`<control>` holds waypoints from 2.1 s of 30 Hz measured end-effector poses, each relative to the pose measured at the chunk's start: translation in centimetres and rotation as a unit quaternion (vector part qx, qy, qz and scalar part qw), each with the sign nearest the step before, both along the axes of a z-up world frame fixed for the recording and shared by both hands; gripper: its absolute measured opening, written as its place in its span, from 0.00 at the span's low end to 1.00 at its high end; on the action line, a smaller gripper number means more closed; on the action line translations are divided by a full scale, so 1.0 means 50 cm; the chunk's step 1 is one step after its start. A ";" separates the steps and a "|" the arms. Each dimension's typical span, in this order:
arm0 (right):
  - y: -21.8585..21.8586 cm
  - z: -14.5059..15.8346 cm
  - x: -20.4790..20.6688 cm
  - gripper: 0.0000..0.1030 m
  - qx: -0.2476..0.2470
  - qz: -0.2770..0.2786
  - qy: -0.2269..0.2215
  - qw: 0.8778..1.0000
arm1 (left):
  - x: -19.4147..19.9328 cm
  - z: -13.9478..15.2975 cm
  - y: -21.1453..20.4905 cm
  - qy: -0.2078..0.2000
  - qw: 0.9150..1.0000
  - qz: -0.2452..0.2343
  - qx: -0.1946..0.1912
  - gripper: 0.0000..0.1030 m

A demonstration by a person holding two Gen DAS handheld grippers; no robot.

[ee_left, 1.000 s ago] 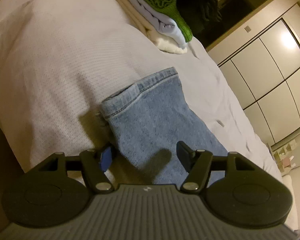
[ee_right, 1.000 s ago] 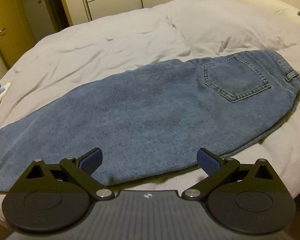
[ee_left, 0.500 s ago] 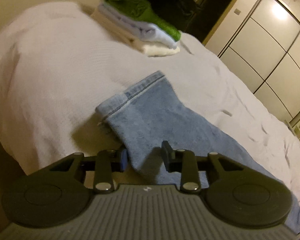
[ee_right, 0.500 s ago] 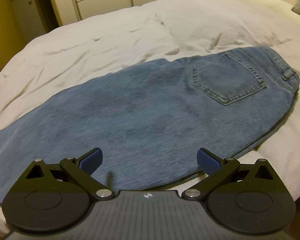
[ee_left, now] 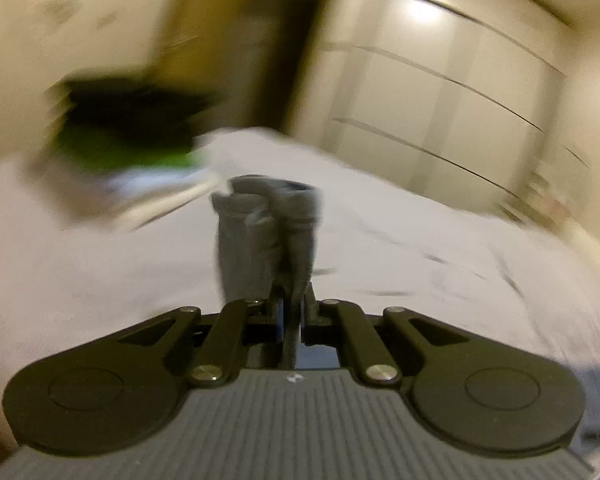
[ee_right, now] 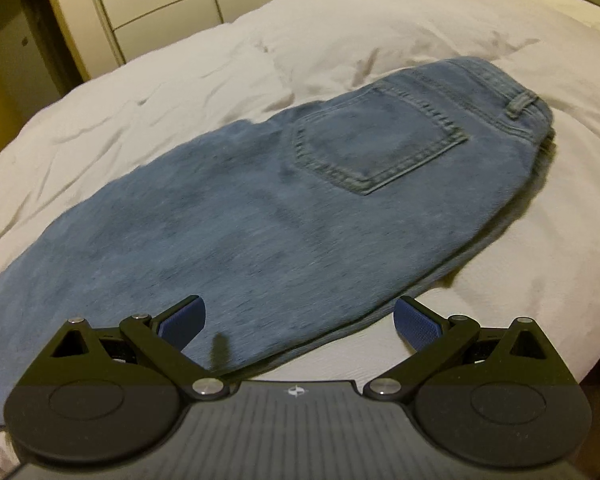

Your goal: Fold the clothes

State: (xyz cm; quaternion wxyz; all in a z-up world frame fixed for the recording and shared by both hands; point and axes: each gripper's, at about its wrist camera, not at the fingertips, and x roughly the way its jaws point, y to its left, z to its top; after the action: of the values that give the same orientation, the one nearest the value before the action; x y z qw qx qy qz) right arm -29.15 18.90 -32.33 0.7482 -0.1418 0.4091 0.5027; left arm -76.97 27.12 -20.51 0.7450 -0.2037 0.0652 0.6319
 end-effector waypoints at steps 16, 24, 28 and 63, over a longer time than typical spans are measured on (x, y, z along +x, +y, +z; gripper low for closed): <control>-0.061 0.019 0.066 1.00 0.030 -0.032 0.016 0.999 | 0.393 -0.119 -0.044 0.151 0.919 -0.347 -0.107 0.25; -0.072 0.013 0.030 0.97 0.096 0.023 0.119 0.988 | 0.214 -0.078 0.033 0.134 0.951 -0.246 -0.127 0.22; -0.055 0.005 -0.009 0.72 0.131 0.080 0.214 0.965 | 0.206 -0.141 0.086 0.133 0.944 -0.239 -0.186 0.22; 0.031 -0.137 -0.103 0.33 0.117 0.044 0.429 0.894 | 0.186 -0.132 0.091 0.120 0.941 -0.249 -0.196 0.28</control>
State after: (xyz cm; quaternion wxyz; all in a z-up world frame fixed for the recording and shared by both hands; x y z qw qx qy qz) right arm -34.28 20.47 -39.17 0.4881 0.1586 0.6219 0.5915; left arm -67.67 31.66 -27.09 0.8106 -0.2452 0.3256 0.4204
